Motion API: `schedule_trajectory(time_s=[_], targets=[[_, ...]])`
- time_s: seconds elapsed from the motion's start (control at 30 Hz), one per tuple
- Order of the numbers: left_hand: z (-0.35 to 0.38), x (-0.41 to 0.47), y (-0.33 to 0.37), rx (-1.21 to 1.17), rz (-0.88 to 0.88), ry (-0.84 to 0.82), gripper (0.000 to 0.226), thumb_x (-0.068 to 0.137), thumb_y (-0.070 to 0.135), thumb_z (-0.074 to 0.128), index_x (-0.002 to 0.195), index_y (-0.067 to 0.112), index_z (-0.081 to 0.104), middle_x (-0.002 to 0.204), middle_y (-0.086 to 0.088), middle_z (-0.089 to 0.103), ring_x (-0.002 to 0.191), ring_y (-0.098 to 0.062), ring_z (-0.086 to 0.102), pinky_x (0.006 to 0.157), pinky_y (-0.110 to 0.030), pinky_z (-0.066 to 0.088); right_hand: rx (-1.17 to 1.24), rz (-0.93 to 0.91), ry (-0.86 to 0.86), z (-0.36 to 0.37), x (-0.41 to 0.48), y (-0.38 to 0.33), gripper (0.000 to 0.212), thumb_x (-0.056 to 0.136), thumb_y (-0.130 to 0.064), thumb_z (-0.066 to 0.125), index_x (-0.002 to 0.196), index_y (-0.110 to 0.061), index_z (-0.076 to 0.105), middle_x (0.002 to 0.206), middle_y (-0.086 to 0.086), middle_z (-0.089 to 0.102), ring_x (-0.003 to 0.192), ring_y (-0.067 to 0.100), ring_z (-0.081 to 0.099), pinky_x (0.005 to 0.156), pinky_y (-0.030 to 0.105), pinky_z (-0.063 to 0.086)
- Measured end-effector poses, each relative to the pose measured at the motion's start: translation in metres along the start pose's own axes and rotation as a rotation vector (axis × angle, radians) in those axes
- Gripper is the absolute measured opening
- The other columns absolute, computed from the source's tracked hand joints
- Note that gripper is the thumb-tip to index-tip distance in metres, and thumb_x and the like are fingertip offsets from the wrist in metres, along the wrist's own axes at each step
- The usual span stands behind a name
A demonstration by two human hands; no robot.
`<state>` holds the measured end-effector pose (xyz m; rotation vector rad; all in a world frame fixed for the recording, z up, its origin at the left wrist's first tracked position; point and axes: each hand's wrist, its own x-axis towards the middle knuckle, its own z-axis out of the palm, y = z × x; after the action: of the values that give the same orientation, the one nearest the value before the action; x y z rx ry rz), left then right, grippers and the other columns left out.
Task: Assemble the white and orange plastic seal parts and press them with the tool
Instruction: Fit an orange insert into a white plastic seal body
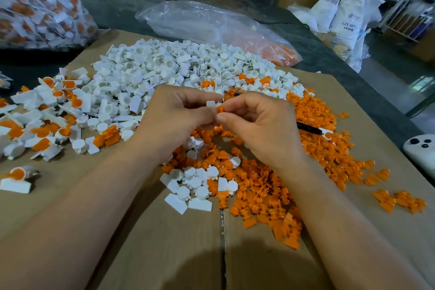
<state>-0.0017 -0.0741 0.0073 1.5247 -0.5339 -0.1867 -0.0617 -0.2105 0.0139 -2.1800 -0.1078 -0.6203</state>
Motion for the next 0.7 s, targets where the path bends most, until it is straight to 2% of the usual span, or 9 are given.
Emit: schedule_trajectory(time_s=[0.13, 0.23, 0.33, 0.43, 0.5, 0.6, 0.7], targets=[[-0.0009, 0.0004, 0.0013, -0.104, -0.049, -0.004, 0.023, 0.077, -0.006, 0.066, 0.082, 0.016, 0.071, 0.068, -0.006, 0.072, 0.057, -0.013, 0.066, 0.056, -0.017, 0.053, 0.017, -0.055, 0.016, -0.0032, 0.0006, -0.0006, 0.027, 0.071, -0.015, 0.076, 0.081, -0.035, 0.06, 0.075, -0.017, 0.061, 0.07, 0.0, 0.062, 0.065, 0.011, 0.05], [-0.0008, 0.0012, 0.0025, -0.172, -0.095, -0.013, 0.025, 0.076, -0.009, 0.064, 0.078, 0.014, 0.072, 0.065, -0.009, 0.069, 0.056, -0.014, 0.065, 0.054, -0.018, 0.053, -0.017, -0.122, 0.02, -0.0064, 0.002, -0.0018, 0.039, 0.069, -0.016, 0.077, 0.091, -0.042, 0.057, 0.081, -0.019, 0.059, 0.075, 0.0, 0.06, 0.068, 0.014, 0.051], [-0.0007, 0.001, 0.0036, -0.213, -0.123, -0.022, 0.029, 0.076, -0.011, 0.062, 0.071, 0.016, 0.073, 0.062, -0.007, 0.069, 0.055, -0.015, 0.065, 0.053, -0.018, 0.052, -0.082, -0.19, -0.004, -0.005, 0.0026, 0.0002, 0.035, 0.071, -0.015, 0.073, 0.102, -0.029, 0.063, 0.087, -0.018, 0.057, 0.081, 0.001, 0.057, 0.072, 0.023, 0.052], [-0.0012, 0.0006, 0.0043, -0.235, -0.145, -0.032, 0.027, 0.076, -0.012, 0.062, 0.076, 0.014, 0.072, 0.06, -0.005, 0.068, 0.053, -0.014, 0.065, 0.051, -0.017, 0.051, -0.098, -0.186, -0.01, -0.0041, 0.0032, 0.0023, 0.03, 0.072, -0.015, 0.072, 0.102, -0.014, 0.068, 0.087, -0.015, 0.057, 0.081, 0.003, 0.058, 0.073, 0.023, 0.051], [-0.0008, 0.0006, 0.0042, -0.252, -0.173, -0.032, 0.023, 0.075, -0.012, 0.062, 0.08, 0.01, 0.068, 0.057, -0.003, 0.067, 0.051, -0.013, 0.064, 0.05, -0.017, 0.051, -0.103, -0.178, -0.008, -0.004, 0.0032, 0.0026, 0.028, 0.072, -0.016, 0.072, 0.1, -0.014, 0.068, 0.085, -0.016, 0.057, 0.079, 0.003, 0.058, 0.073, 0.022, 0.051], [-0.0003, 0.0006, 0.0042, -0.268, -0.21, -0.025, 0.017, 0.072, -0.011, 0.064, 0.07, 0.005, 0.063, 0.055, -0.002, 0.064, 0.05, -0.012, 0.063, 0.051, -0.018, 0.052, -0.084, -0.17, -0.007, -0.0045, 0.0031, 0.0025, 0.025, 0.071, -0.015, 0.073, 0.096, -0.014, 0.069, 0.083, -0.012, 0.06, 0.078, 0.005, 0.06, 0.072, 0.023, 0.051], [-0.0008, 0.0, 0.0052, -0.283, -0.217, -0.034, 0.018, 0.067, -0.009, 0.067, 0.06, 0.007, 0.066, 0.056, -0.004, 0.065, 0.051, -0.014, 0.064, 0.052, -0.019, 0.053, -0.072, -0.161, -0.009, -0.0046, 0.0032, 0.0028, 0.022, 0.071, -0.014, 0.074, 0.093, -0.013, 0.07, 0.082, -0.006, 0.062, 0.078, 0.009, 0.061, 0.072, 0.025, 0.052]])
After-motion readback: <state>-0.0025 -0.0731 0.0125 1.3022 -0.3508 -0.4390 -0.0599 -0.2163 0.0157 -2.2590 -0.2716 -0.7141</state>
